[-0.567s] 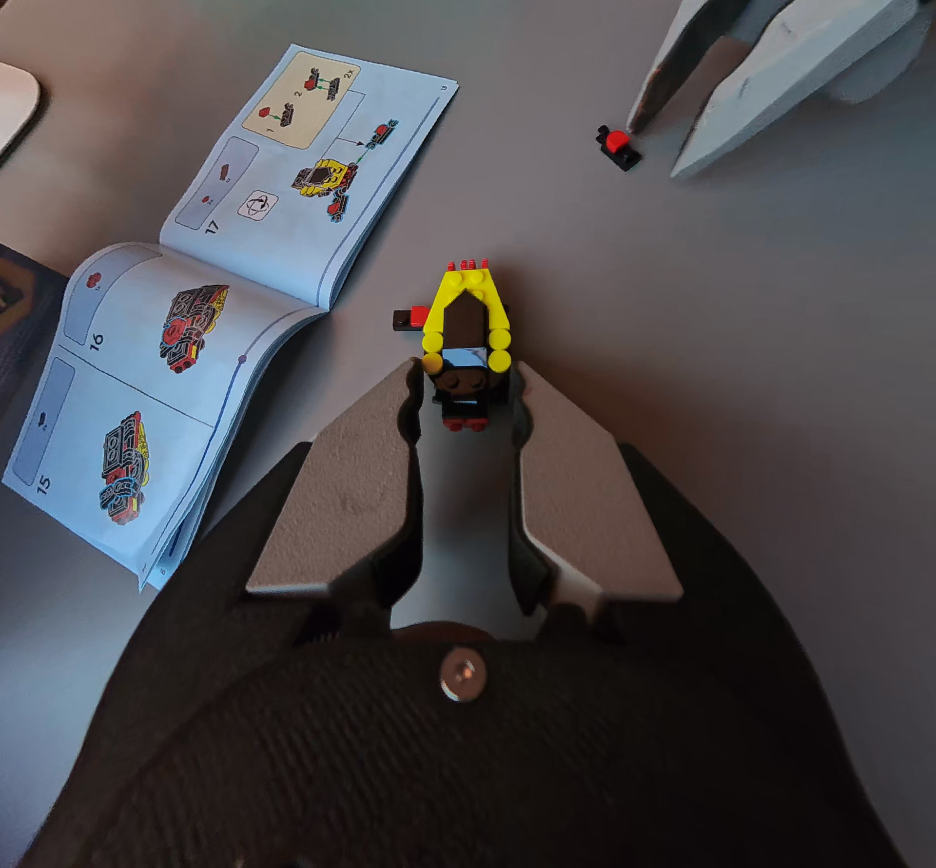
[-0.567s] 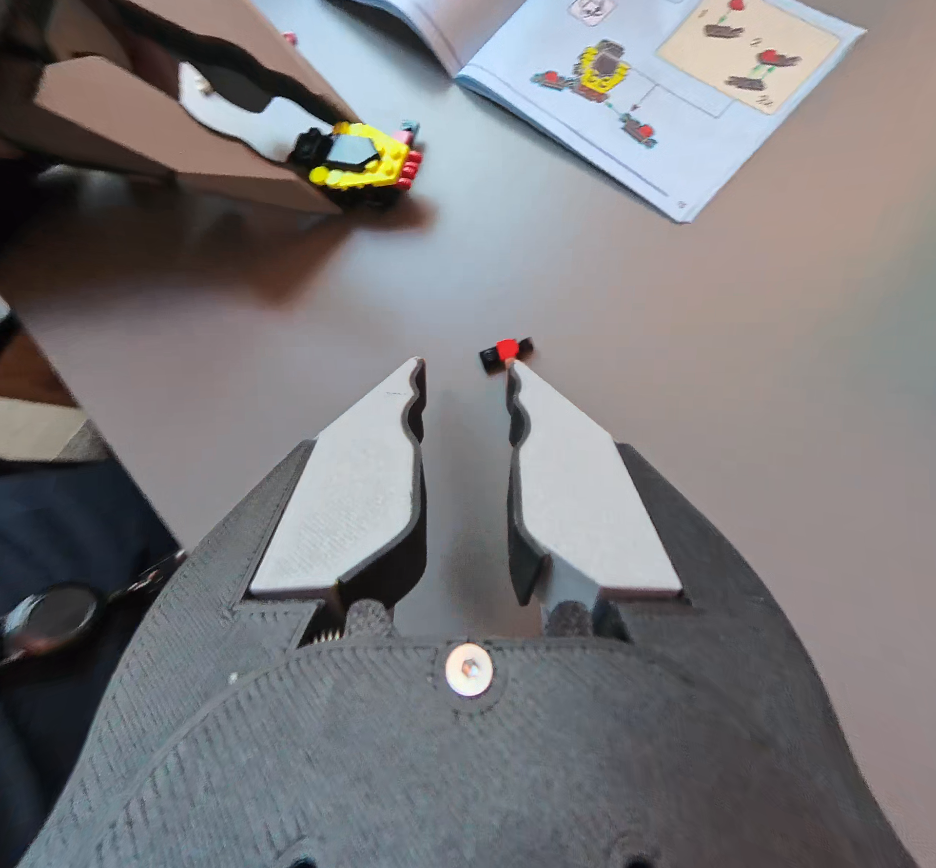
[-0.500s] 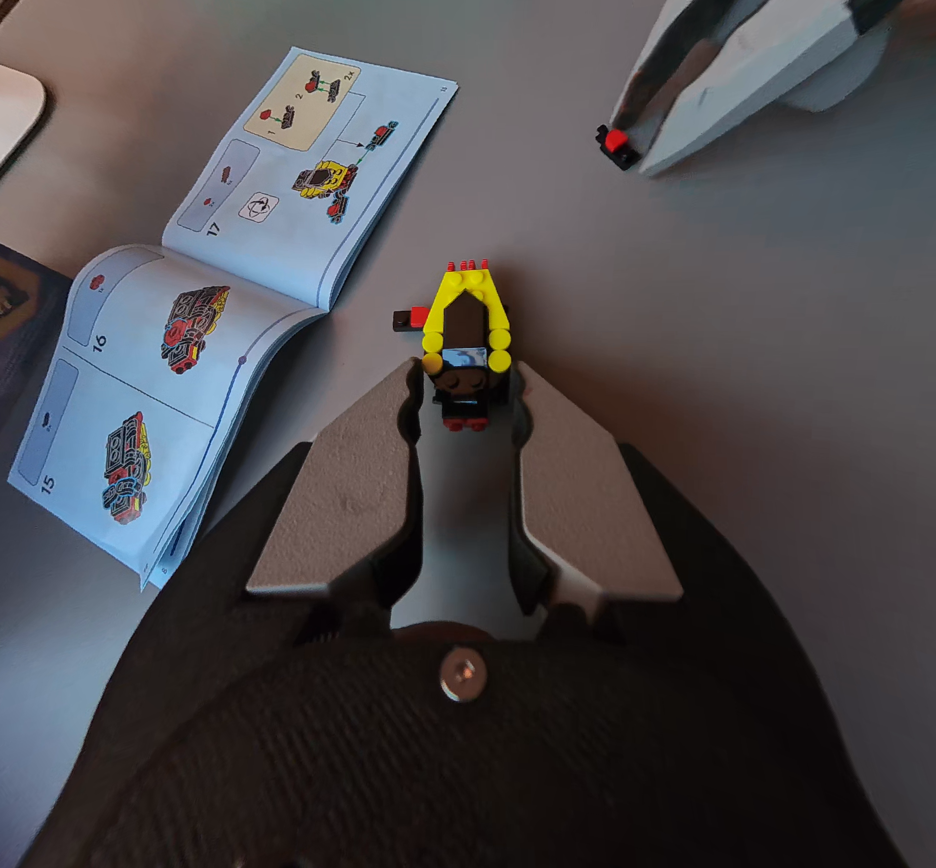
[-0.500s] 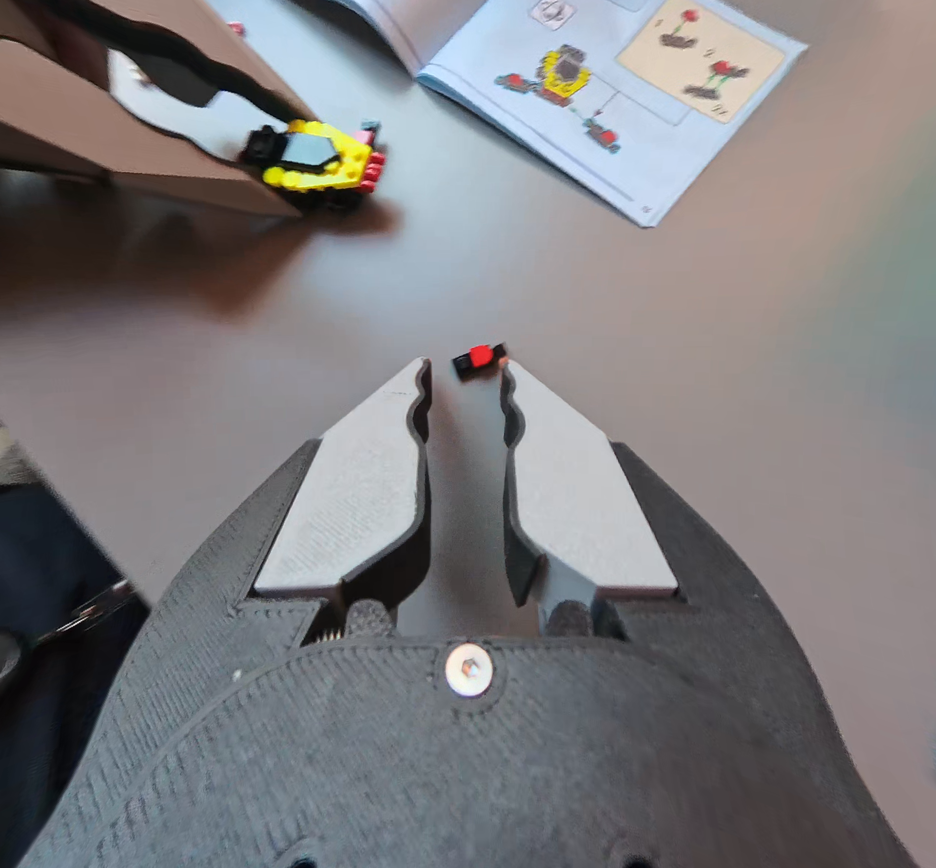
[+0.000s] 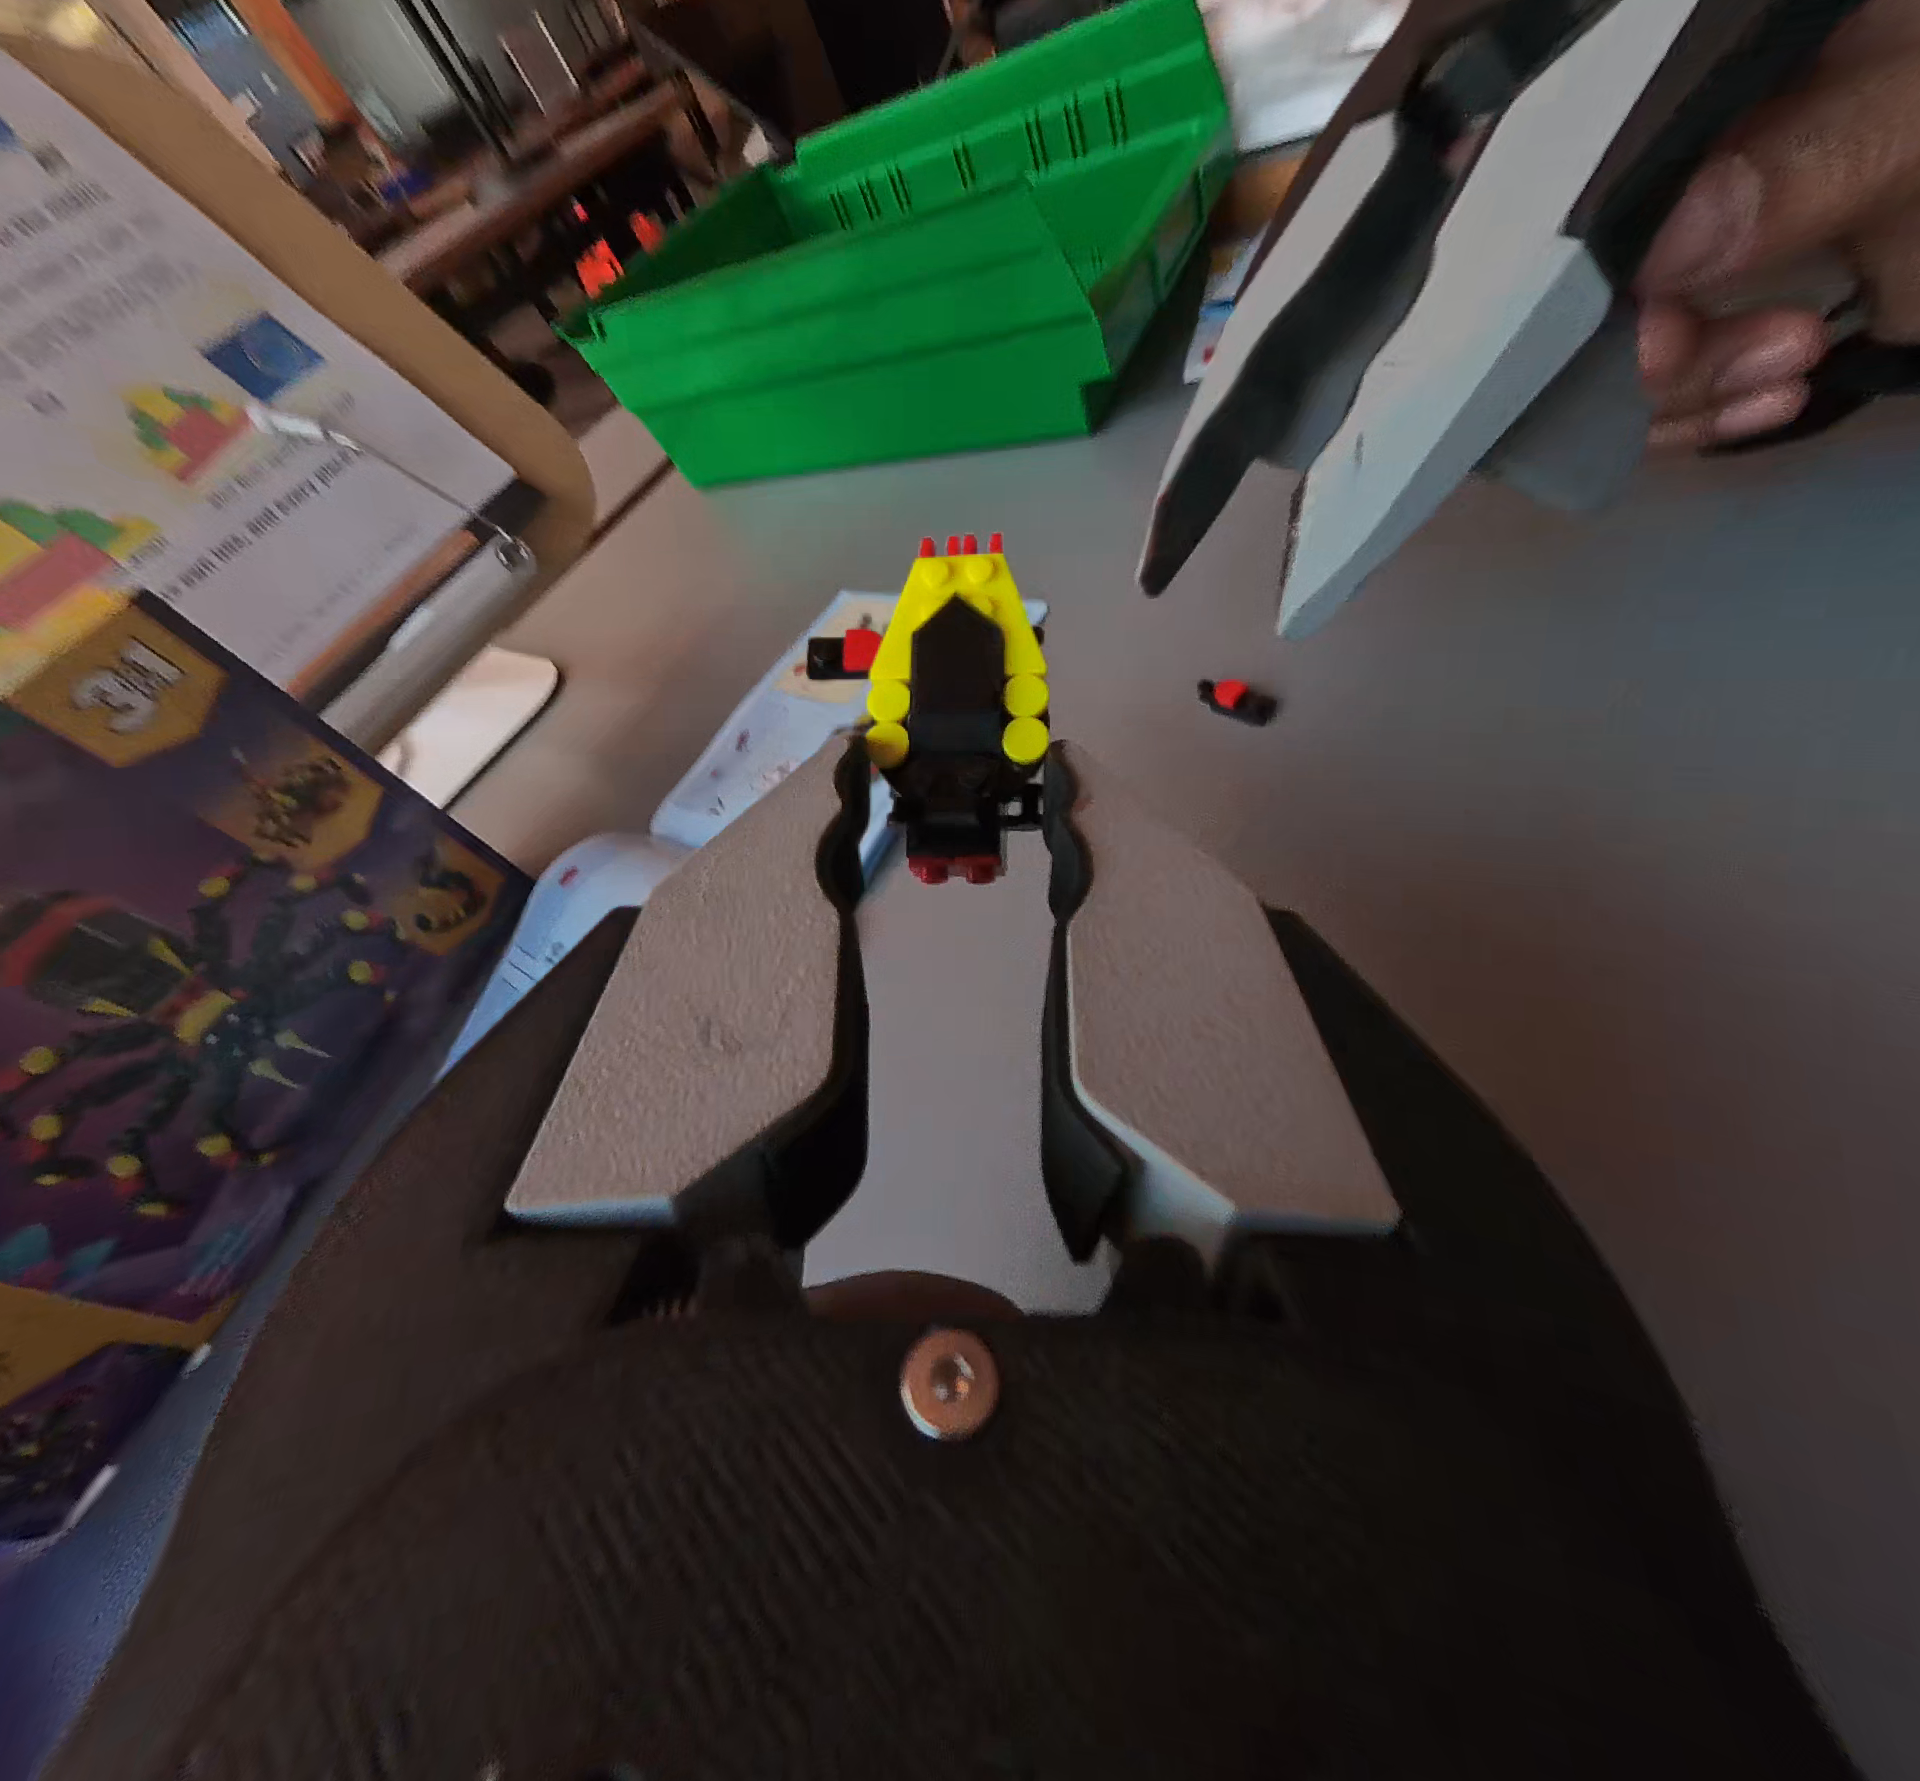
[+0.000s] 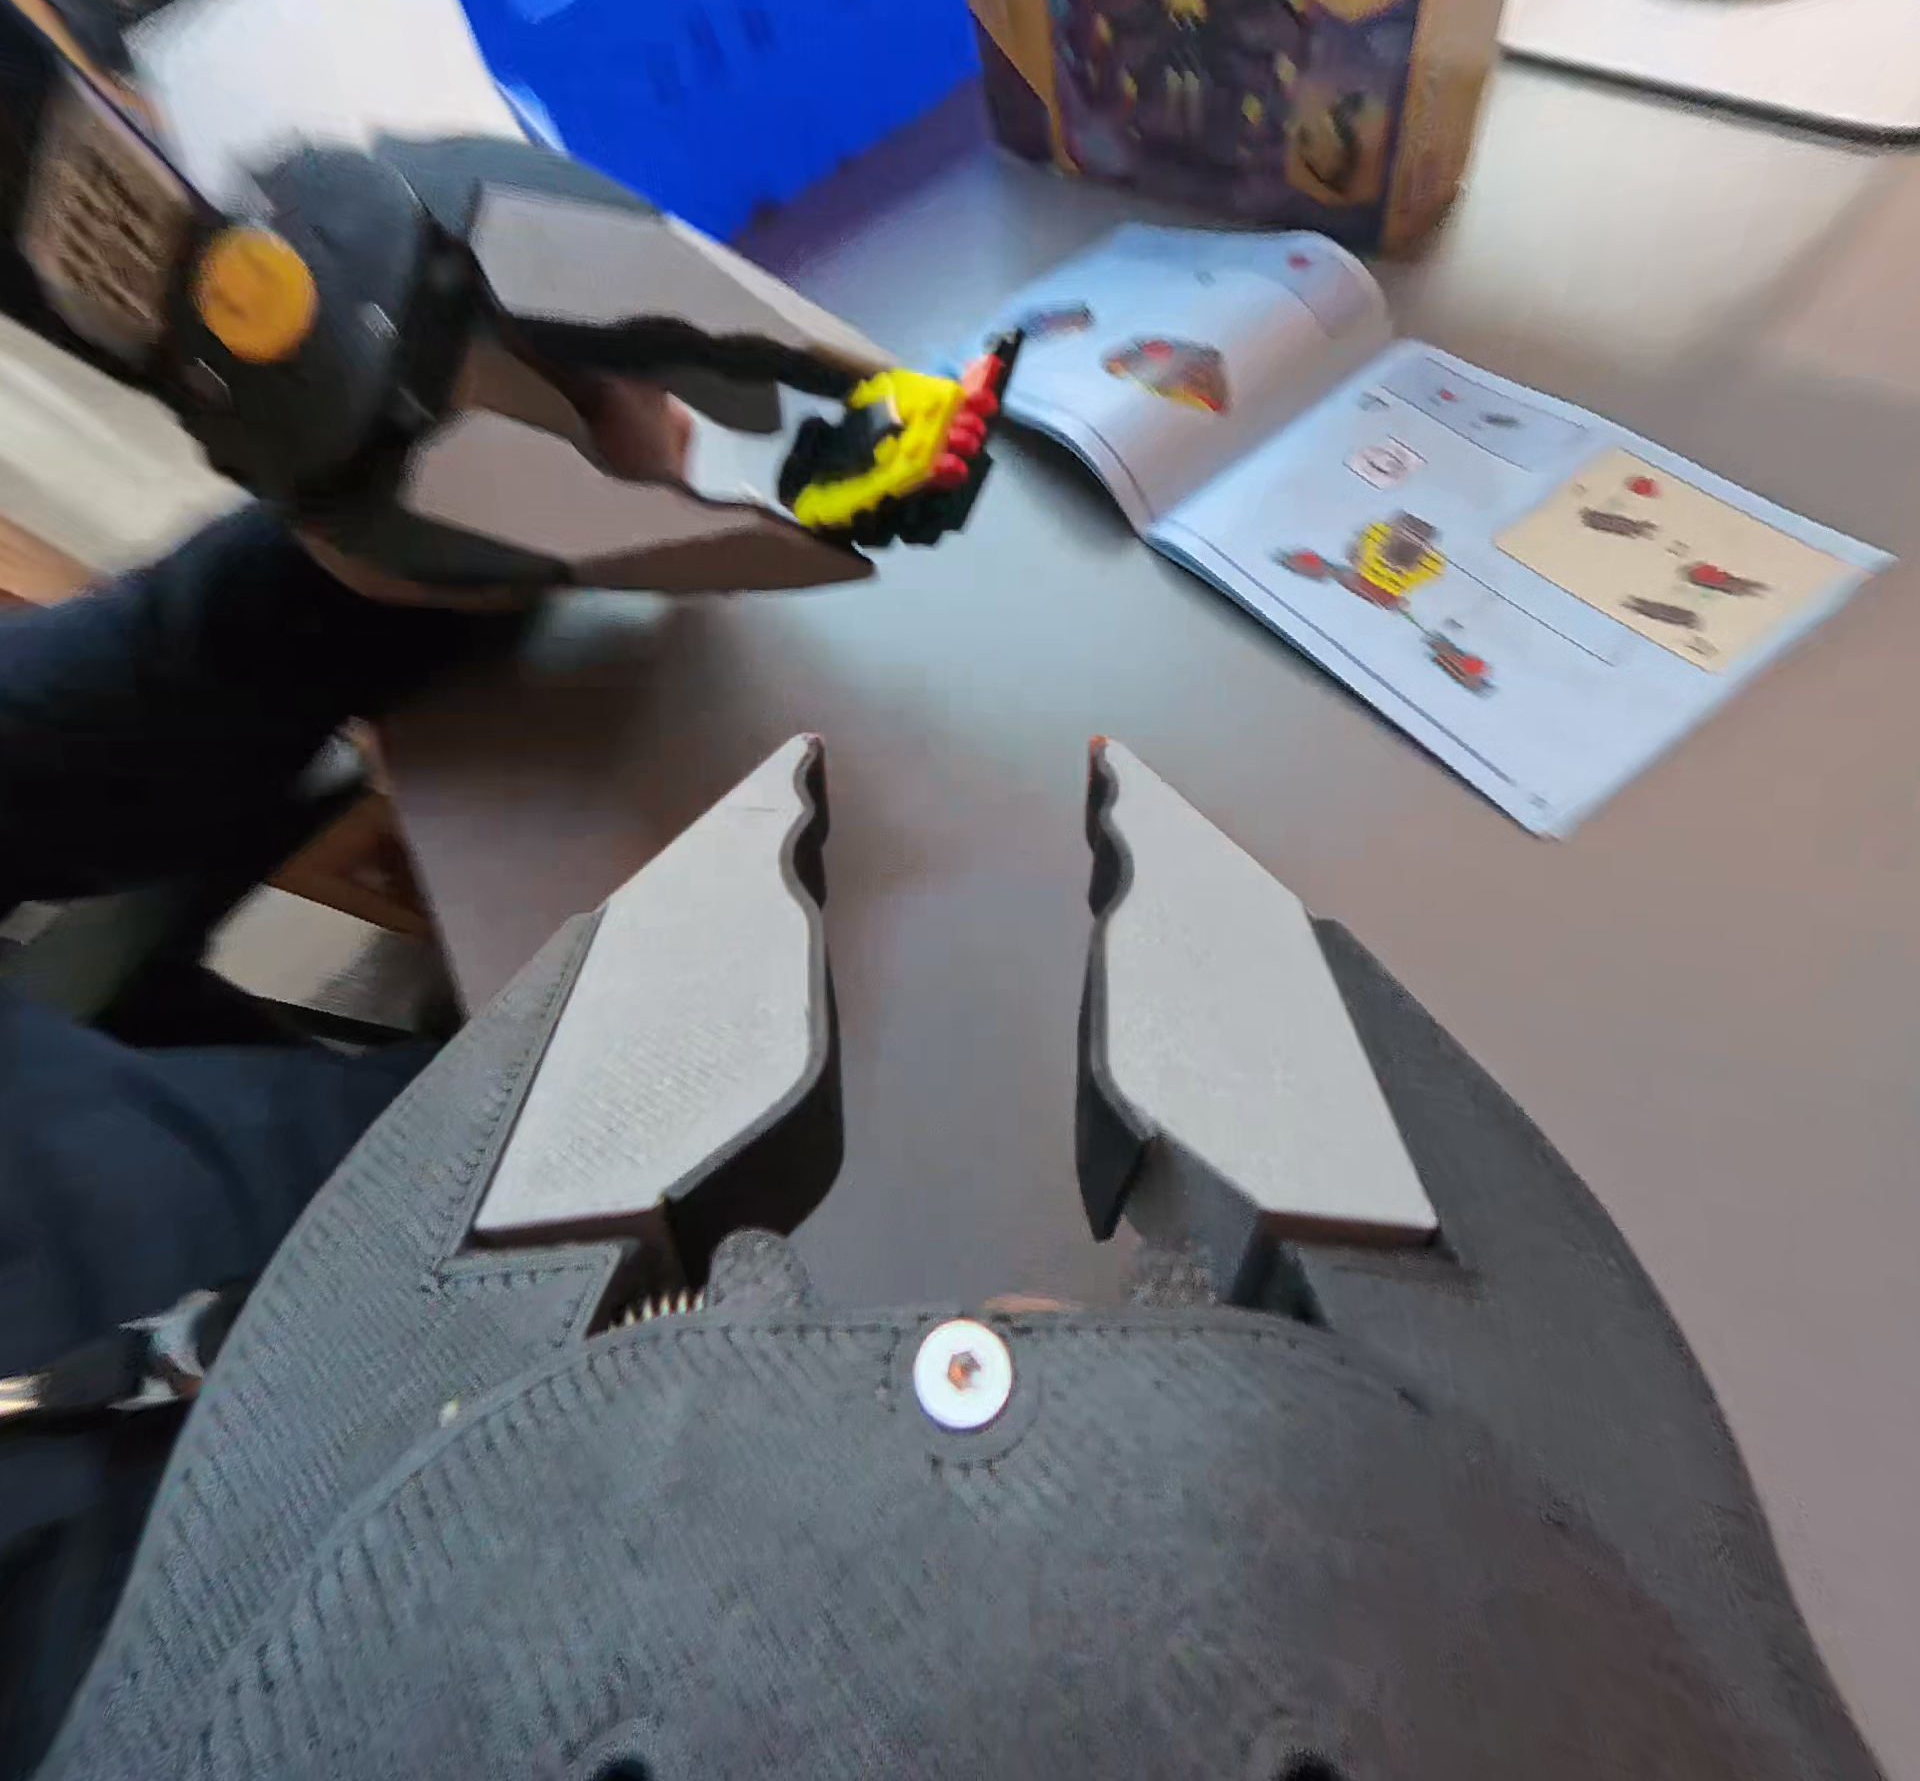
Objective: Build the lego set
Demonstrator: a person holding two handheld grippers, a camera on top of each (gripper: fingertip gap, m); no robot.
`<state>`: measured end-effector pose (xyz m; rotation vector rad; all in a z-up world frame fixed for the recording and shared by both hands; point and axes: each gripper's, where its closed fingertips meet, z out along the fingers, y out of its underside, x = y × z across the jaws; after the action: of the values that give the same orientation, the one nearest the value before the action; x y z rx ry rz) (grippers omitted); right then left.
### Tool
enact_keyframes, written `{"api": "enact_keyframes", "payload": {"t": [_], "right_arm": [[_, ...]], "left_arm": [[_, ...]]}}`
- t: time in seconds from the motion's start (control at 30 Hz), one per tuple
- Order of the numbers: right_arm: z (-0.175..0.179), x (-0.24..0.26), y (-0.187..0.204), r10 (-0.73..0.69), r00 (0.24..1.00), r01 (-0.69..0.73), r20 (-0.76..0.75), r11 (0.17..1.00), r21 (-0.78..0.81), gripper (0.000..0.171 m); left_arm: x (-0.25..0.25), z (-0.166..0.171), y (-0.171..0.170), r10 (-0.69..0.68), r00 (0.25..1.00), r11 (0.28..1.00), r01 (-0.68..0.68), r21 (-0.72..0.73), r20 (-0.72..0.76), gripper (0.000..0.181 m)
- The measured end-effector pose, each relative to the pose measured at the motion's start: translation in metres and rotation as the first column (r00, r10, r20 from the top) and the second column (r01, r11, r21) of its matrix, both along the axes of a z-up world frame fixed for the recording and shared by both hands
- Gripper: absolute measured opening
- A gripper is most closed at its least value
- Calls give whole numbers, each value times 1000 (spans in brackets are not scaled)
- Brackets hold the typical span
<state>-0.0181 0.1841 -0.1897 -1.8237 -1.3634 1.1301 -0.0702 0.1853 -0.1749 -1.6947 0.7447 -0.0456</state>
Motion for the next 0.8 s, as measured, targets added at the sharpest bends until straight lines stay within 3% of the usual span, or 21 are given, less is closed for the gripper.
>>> {"api": "enact_keyframes", "payload": {"t": [0.03,0.1,0.17,0.27,0.37,0.47,0.6,0.8], "right_arm": [[11,-8,-5,25,997,-29,-69,997,-70,50],[36,-21,-16,78,973,-123,-216,971,-204,52],[54,-29,-18,93,942,-189,-321,941,-281,44],[51,-36,-11,95,944,-184,-316,947,-263,16],[53,-42,-16,128,931,-232,-341,931,-283,25],[56,-45,-15,142,919,-254,-368,926,-278,14],[61,-49,-14,145,903,-281,-405,912,-300,23],[72,-49,-23,219,863,-325,-455,931,-168,13]], "left_arm": [[2,9,-1,7,1000,998,-7,59,-6,31],[2,19,-1,37,999,990,-31,140,-39,31],[4,22,-4,57,995,981,-40,192,-81,31],[2,29,-7,93,989,963,-61,264,-112,31],[-1,33,-7,139,976,945,-81,317,-166,30],[0,41,-10,171,964,920,-83,383,-201,30],[-1,48,-12,218,946,887,-89,453,-241,31],[-4,58,-17,272,927,836,-96,540,-257,31]]}}
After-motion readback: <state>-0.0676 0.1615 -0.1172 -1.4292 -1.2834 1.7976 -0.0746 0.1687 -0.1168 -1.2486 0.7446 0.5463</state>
